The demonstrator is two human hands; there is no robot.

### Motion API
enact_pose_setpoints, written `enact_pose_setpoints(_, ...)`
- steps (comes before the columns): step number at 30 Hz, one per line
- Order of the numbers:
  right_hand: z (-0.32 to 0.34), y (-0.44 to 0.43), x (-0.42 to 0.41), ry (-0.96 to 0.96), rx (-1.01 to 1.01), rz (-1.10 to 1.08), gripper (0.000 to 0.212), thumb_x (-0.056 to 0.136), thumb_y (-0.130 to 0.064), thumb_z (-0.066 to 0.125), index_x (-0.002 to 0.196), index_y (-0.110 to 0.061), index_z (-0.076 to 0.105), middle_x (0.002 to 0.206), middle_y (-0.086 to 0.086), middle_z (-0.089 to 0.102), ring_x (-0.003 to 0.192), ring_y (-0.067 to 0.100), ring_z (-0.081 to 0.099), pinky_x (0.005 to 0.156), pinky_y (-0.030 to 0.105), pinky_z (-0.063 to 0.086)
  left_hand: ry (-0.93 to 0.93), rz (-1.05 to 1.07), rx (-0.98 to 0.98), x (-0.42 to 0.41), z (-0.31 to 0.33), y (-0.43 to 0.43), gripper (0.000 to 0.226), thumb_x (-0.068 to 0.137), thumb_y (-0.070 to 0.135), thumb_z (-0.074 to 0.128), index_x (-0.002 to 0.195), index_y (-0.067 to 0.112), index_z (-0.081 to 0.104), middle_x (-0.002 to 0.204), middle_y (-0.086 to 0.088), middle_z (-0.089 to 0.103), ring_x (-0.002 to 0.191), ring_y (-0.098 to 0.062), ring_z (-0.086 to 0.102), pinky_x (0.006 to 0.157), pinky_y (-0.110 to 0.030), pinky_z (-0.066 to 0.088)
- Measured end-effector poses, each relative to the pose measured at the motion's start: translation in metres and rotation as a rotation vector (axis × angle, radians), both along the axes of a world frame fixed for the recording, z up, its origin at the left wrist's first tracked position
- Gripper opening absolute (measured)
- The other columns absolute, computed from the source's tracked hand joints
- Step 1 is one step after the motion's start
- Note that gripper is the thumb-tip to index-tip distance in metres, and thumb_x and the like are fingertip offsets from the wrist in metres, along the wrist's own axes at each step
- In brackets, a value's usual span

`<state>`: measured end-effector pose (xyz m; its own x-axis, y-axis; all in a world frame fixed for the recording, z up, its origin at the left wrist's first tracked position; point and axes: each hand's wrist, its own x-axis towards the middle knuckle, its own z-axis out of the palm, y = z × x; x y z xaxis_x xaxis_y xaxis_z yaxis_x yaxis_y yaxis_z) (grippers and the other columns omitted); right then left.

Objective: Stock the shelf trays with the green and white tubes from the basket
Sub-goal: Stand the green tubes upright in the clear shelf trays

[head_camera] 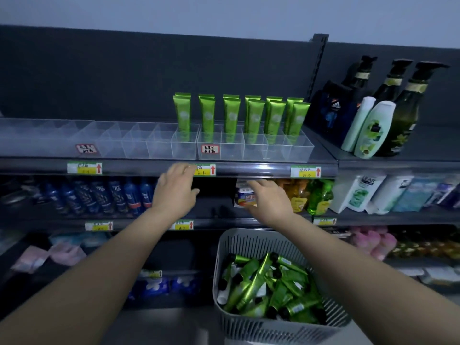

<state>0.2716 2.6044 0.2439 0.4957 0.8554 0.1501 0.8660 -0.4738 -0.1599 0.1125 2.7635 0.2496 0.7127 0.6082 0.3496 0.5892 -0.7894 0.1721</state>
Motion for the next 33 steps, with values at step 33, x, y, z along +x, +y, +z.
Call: enact_pose_setpoints(33, -0.241, -0.141, 0.061, 0.414, -0.709, -0.288, 0.042, 0.091, -0.024, 0.056, 0.132, -0.016, 0.05, 0.131, 0.011, 0.054, 0.127, 0.03, 0.045, 0.1, 0.038, 0.041, 0.872, -0.415, -0.336, 0.088, -0.281, -0.144, 0.044, 0.092, 0.027, 0.053, 0.134, 0.017, 0.045, 0.132, -0.008, 0.049, 0.124, -0.027, 0.042, 0.099, -0.041, 0.037)
